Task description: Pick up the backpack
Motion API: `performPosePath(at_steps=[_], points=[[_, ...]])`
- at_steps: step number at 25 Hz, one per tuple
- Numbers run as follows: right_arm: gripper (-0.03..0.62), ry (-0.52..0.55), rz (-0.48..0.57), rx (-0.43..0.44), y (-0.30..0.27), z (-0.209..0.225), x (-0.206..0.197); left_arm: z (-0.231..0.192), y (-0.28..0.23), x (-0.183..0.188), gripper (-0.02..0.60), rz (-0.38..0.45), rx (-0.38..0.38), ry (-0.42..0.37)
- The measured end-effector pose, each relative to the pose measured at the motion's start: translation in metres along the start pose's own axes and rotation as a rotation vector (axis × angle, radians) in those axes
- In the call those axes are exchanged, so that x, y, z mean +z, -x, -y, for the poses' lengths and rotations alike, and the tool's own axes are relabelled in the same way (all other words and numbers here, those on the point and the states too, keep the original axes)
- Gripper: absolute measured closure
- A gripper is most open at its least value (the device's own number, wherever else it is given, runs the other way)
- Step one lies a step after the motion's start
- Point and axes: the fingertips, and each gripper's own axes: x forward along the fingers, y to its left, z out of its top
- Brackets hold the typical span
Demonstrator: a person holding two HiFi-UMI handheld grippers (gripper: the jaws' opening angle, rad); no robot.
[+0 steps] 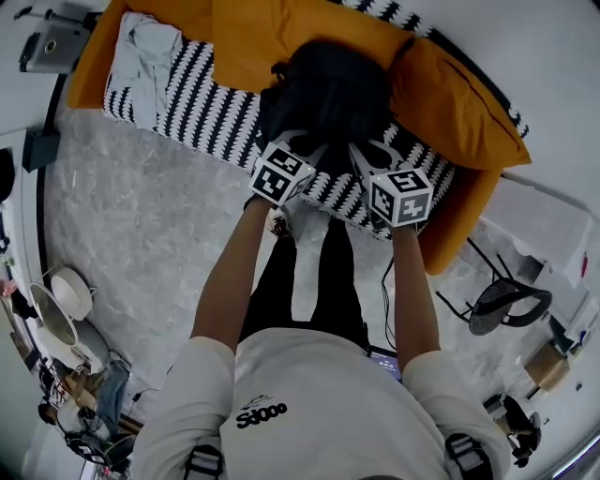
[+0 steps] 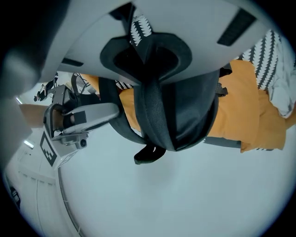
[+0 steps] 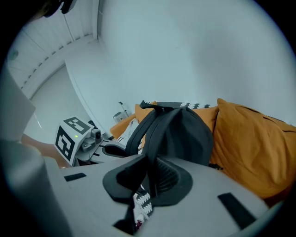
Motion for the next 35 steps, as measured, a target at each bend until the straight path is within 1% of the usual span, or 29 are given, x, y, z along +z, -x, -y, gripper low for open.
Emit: performPosePath(at_steps=[6,10,16,19,26,29,32,35], points=[[0.536,0.012,0.042,-0.048,0.025,-0.023,-0.001,0.02,0.036,0.005,0.532,0.056,0.005,-0.034],[0.536,-0.001,0.07,-0.07,0.047,-0.033,0.003,0.032,0.058,0.016,0.534,0.1,0.027,-0.055],[0.536,0.038,0.101,-0.033,0.081,-0.058,0.033,0.045,0.094,0.045,0.534,0.18,0.09,-0.039],[0.536,0.072,0.094,-0.019,0.1,-0.069,0.043,0.058,0.114,0.054,0.534,0.202,0.12,-0.041],[0.536,0.123,0.079,0.003,0.133,-0.084,0.043,0.08,0.15,0.077,0.535,0.225,0.192,-0.092],[0.536,0.138,0.076,0.005,0.143,-0.092,0.046,0.087,0.163,0.086,0.537,0.22,0.223,-0.14],[0.536,0.157,0.08,0.005,0.151,-0.098,0.055,0.098,0.174,0.1,0.54,0.233,0.234,-0.188],[0.536,0.18,0.083,0.011,0.16,-0.105,0.063,0.112,0.184,0.108,0.54,0.239,0.23,-0.21]])
